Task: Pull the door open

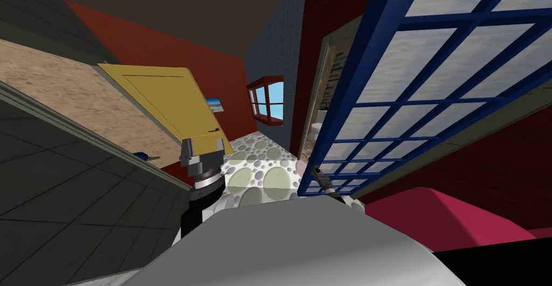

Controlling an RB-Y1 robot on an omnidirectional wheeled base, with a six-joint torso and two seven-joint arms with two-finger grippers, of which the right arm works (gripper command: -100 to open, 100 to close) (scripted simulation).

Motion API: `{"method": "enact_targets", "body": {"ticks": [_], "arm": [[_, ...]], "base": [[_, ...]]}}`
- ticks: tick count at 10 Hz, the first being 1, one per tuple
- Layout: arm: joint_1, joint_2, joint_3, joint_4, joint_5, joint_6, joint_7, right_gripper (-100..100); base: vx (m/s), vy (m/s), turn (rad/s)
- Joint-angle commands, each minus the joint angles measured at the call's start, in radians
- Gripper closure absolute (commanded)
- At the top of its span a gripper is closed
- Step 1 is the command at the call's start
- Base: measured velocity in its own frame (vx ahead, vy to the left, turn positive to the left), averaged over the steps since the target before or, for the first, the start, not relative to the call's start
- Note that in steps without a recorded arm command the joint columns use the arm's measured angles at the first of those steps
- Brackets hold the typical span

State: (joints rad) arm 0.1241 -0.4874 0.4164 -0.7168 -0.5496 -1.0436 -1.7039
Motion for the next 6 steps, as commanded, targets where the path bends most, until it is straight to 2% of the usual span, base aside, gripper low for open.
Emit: {"method": "enact_targets", "body": {"ticks": [1, 4, 5, 6], "arm": [[0.017, -0.016, 0.022, -0.002, 0.01, -0.025, -0.021, 100], [0.038, -0.042, 0.055, -0.001, 0.025, -0.065, -0.052, 100], [0.028, -0.035, 0.049, 0.007, 0.023, -0.055, -0.046, 100], [0.033, -0.042, 0.063, 0.017, 0.028, -0.074, -0.06, 100]], "base": [[-0.206, -0.048, 0.082], [-0.217, -0.058, 0.095], [-0.092, -0.019, 0.016], [-0.129, -0.02, 0.122]]}}
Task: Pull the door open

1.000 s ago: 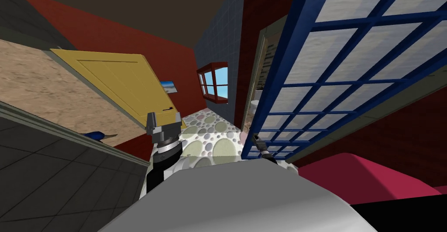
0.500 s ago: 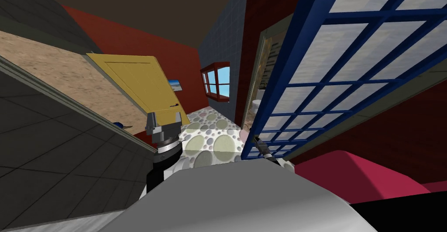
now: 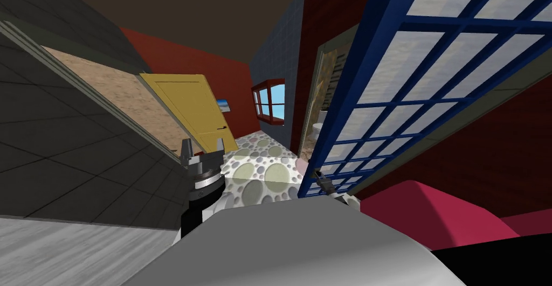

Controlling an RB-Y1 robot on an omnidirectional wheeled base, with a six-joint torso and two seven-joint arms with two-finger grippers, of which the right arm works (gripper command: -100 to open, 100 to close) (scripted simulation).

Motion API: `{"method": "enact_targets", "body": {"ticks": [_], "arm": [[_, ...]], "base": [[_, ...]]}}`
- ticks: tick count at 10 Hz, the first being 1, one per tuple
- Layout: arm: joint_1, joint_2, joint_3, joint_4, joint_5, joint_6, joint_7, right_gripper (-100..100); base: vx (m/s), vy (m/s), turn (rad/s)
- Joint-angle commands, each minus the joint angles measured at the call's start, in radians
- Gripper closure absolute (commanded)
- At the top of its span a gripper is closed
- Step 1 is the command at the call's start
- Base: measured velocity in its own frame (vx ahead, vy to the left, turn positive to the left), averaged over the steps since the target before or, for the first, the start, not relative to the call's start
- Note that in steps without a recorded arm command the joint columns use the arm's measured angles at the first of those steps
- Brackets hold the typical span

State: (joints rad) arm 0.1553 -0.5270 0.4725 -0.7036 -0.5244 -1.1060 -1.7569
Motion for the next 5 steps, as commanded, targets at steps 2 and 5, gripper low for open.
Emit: {"method": "enact_targets", "body": {"ticks": [2, 5], "arm": [[0.005, -0.009, 0.016, 0.012, 0.006, -0.028, -0.016, 100], [0.011, -0.023, 0.036, 0.031, 0.014, -0.067, -0.038, 100]], "base": [[-0.174, -0.059, 0.132], [-0.205, -0.065, 0.151]]}}
